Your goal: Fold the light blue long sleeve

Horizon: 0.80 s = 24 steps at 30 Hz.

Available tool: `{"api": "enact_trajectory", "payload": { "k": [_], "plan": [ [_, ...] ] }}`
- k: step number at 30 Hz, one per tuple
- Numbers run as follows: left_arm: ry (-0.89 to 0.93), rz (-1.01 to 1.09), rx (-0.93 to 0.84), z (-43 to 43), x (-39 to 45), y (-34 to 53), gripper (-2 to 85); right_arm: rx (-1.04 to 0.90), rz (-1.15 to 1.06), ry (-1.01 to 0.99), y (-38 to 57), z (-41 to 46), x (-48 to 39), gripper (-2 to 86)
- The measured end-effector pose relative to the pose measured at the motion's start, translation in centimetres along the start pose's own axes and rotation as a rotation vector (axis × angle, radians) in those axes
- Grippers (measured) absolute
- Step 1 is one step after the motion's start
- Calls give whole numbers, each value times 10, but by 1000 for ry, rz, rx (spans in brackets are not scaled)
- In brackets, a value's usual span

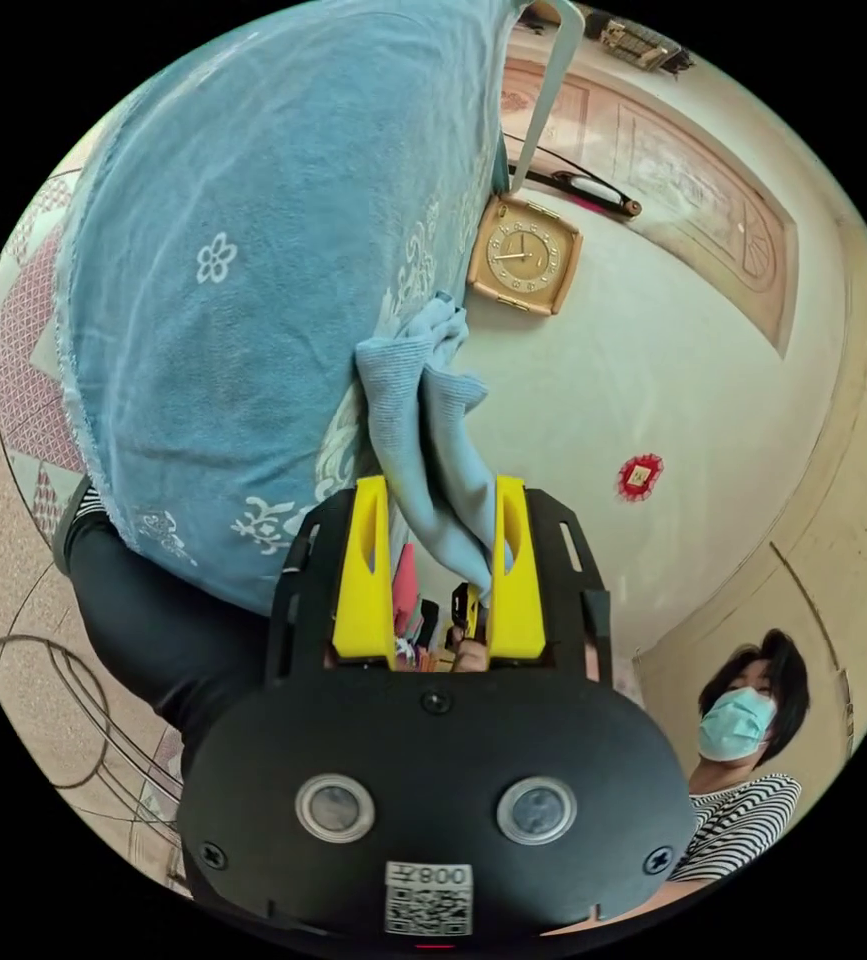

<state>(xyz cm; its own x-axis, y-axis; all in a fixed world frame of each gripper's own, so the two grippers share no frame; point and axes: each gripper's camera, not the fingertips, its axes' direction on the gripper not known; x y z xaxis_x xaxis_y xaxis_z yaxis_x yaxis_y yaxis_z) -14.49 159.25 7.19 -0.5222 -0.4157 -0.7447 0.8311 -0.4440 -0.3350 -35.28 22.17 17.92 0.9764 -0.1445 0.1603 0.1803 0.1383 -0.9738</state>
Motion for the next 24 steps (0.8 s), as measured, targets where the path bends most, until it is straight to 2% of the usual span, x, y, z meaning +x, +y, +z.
{"api": "enact_trajectory", "payload": {
  "k": [7, 14, 24],
  "plan": [
    [-19, -20, 82, -55, 2, -40, 118, 13, -5, -31, 7, 1, -13, 80],
    [-90, 16, 34, -73, 23, -49, 54, 16, 18, -28, 26, -5, -13, 80],
    [-116, 49, -36, -68, 64, -12, 40, 51, 44, -30, 75, -38, -17, 79]
  ]
}}
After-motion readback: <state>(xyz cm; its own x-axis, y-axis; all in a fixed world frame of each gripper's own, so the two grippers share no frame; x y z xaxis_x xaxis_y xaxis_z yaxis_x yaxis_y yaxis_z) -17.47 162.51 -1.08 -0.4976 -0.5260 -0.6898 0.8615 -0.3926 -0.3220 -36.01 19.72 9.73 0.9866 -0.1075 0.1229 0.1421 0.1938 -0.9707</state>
